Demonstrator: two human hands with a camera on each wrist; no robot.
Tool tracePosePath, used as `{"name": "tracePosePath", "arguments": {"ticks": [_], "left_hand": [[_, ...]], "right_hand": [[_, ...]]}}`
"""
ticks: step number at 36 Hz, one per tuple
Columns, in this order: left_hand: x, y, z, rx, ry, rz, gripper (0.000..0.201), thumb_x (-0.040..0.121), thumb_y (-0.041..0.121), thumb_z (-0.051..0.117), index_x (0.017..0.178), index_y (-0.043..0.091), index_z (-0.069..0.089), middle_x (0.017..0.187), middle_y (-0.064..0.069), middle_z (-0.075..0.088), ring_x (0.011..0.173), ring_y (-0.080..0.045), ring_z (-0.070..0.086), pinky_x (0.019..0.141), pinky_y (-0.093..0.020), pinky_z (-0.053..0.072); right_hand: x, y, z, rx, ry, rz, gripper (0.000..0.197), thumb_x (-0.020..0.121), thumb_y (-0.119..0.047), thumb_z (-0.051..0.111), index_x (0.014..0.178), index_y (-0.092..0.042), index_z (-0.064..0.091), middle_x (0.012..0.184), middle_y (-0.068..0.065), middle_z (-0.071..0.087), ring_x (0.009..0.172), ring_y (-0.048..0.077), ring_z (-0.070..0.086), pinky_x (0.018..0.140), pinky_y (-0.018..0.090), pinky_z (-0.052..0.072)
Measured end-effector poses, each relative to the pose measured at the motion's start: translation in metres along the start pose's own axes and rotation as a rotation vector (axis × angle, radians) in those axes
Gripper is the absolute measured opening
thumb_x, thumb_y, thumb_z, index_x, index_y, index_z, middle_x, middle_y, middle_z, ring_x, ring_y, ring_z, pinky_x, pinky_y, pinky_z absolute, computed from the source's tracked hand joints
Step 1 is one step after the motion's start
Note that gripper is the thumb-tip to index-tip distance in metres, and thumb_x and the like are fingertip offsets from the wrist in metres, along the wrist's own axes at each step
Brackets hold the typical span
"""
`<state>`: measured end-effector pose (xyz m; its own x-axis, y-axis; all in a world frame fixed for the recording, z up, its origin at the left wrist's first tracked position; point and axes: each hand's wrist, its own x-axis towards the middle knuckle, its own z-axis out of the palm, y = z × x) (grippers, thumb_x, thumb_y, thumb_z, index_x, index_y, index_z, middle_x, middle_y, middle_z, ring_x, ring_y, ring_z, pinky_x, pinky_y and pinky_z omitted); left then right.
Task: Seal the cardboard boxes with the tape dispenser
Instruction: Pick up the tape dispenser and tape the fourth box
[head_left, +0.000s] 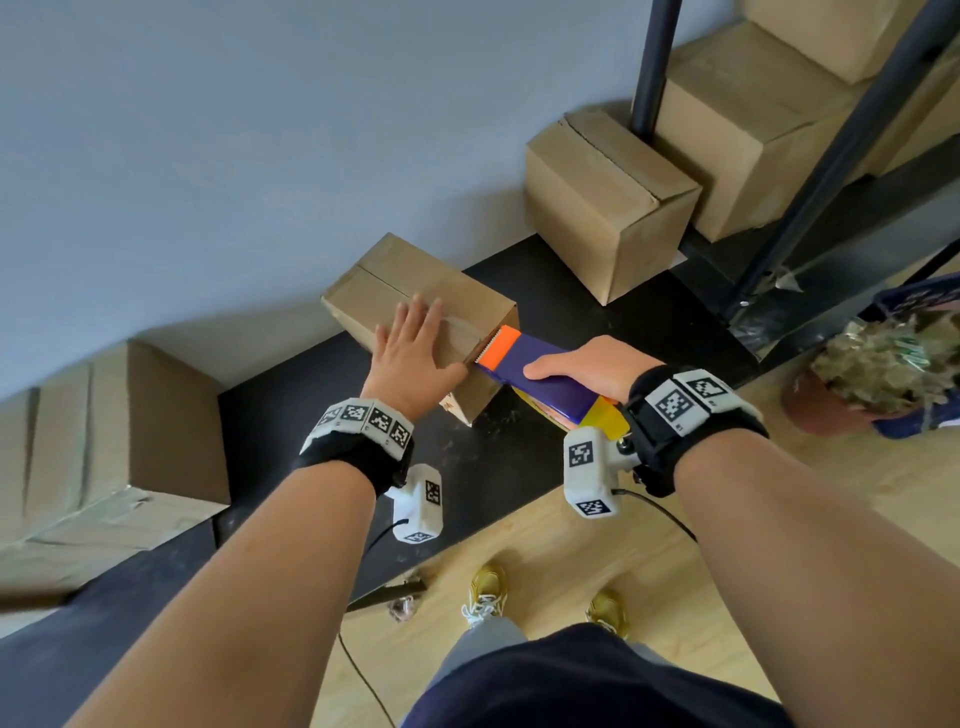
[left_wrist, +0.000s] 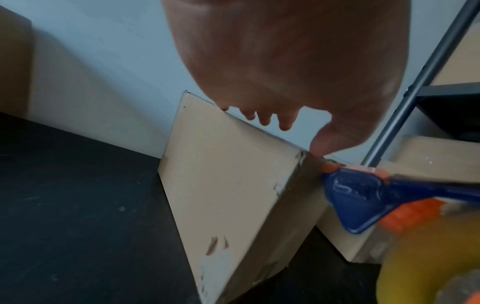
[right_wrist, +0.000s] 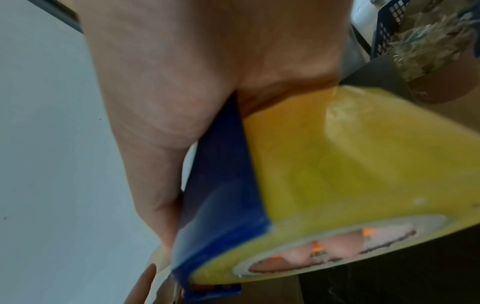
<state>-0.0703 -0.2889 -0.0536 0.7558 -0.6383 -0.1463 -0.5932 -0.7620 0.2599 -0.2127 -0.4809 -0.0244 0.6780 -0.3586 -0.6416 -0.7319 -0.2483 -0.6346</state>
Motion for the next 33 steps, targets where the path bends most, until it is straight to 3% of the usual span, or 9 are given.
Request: {"name": "tracePosePath", "arguments": {"ticks": [4, 9, 17, 24, 31, 33], "left_hand": [[0.000, 0.003, 0.003, 0.097, -0.049, 0.004, 0.099, 0.082, 0.054, 0.057, 0.152, 0.030, -0.007, 0.160, -0.002, -0.013, 0.147, -0.022, -0.015, 0.118, -0.047, -0.008], [-0.003, 0.008, 0.018, 0.301, -0.007, -0.016, 0.093, 0.091, 0.053, 0.050, 0.152, 0.023, -0.012, 0.160, -0.008, -0.012, 0.147, -0.029, -0.012, 0.118, -0.053, -0.003], [0.001, 0.014, 0.021, 0.338, -0.003, -0.048, 0.083, 0.095, 0.053, 0.042, 0.152, 0.024, -0.011, 0.160, -0.006, -0.010, 0.147, -0.032, -0.009, 0.118, -0.054, -0.001], [0.000, 0.019, 0.022, 0.327, -0.005, -0.068, 0.080, 0.096, 0.053, 0.039, 0.151, 0.026, -0.012, 0.160, -0.005, -0.010, 0.147, -0.032, -0.009, 0.117, -0.055, -0.002], [0.000, 0.019, 0.020, 0.308, -0.003, -0.064, 0.079, 0.096, 0.048, 0.043, 0.153, 0.026, -0.007, 0.161, -0.005, -0.008, 0.147, -0.031, -0.009, 0.118, -0.054, -0.002], [-0.002, 0.019, 0.020, 0.297, 0.002, -0.060, 0.078, 0.097, 0.046, 0.044, 0.153, 0.025, -0.005, 0.161, -0.005, -0.007, 0.147, -0.030, -0.009, 0.117, -0.054, -0.003]], "right_hand": [[-0.002, 0.003, -0.001, 0.001, -0.015, -0.010, 0.066, 0.074, -0.058, 0.074, 0.116, -0.008, 0.063, 0.110, 0.010, 0.067, 0.095, 0.024, 0.065, 0.083, 0.032, 0.048], [-0.012, 0.010, -0.007, 0.013, -0.059, -0.019, 0.061, 0.077, -0.058, 0.072, 0.111, -0.008, 0.064, 0.106, 0.010, 0.069, 0.095, 0.025, 0.067, 0.094, 0.039, 0.049], [-0.024, 0.014, -0.025, 0.041, -0.048, -0.068, 0.064, 0.073, -0.062, 0.072, 0.109, -0.010, 0.065, 0.103, 0.008, 0.070, 0.092, 0.023, 0.067, 0.093, 0.038, 0.050], [-0.028, 0.013, -0.030, 0.003, -0.032, -0.118, 0.063, 0.075, -0.065, 0.069, 0.109, -0.012, 0.064, 0.098, 0.004, 0.067, 0.087, 0.018, 0.064, 0.073, 0.029, 0.046], [-0.024, 0.014, -0.027, -0.067, -0.018, -0.110, 0.061, 0.076, -0.065, 0.068, 0.103, -0.010, 0.063, 0.096, 0.005, 0.066, 0.086, 0.019, 0.063, 0.071, 0.030, 0.044], [-0.022, 0.019, -0.024, -0.044, -0.047, -0.085, 0.058, 0.077, -0.063, 0.068, 0.105, -0.012, 0.061, 0.097, 0.005, 0.066, 0.088, 0.019, 0.064, 0.077, 0.031, 0.046]]}}
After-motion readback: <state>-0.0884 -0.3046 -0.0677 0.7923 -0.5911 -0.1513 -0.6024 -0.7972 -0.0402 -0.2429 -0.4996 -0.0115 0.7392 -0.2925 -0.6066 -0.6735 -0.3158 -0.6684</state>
